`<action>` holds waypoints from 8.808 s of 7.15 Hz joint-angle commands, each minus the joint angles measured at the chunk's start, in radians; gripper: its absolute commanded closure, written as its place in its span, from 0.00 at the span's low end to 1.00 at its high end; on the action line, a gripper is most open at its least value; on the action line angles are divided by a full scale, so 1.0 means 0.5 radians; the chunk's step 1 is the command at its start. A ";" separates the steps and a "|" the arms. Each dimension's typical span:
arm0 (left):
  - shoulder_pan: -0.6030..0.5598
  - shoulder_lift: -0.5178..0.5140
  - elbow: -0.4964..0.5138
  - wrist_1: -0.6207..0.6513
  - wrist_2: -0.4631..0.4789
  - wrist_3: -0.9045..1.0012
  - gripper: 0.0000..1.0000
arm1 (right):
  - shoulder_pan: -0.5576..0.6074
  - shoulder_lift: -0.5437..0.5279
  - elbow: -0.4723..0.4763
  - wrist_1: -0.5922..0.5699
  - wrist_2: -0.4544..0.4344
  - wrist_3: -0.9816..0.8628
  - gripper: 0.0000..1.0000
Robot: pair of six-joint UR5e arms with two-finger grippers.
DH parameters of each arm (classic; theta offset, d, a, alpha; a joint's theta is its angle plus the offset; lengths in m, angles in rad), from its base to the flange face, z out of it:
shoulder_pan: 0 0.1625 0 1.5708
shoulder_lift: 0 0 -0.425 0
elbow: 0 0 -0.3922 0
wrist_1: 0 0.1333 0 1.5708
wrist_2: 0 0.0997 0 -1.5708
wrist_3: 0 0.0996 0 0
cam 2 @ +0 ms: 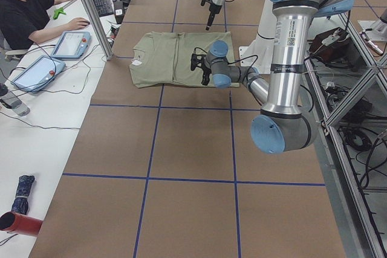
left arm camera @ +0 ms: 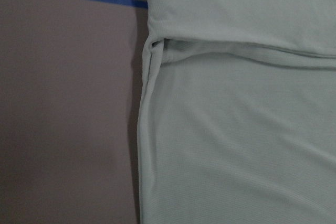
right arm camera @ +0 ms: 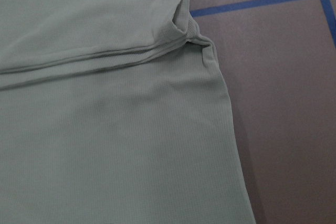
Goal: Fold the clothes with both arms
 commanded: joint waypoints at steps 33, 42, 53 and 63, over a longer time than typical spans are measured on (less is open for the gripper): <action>0.587 -0.218 -0.252 0.576 0.378 -0.431 1.00 | -0.637 -0.364 0.002 0.108 -0.597 0.760 0.23; 0.569 -0.221 -0.725 0.960 0.208 -0.428 1.00 | -0.631 -0.352 0.769 -0.727 -0.378 0.742 1.00; -0.657 -0.953 0.069 1.223 -0.122 0.630 1.00 | 0.785 0.873 -0.244 -0.983 0.433 -0.291 1.00; -0.747 -1.187 1.356 0.331 -0.079 0.818 0.02 | 0.998 1.127 -1.520 -0.030 0.510 -0.531 0.05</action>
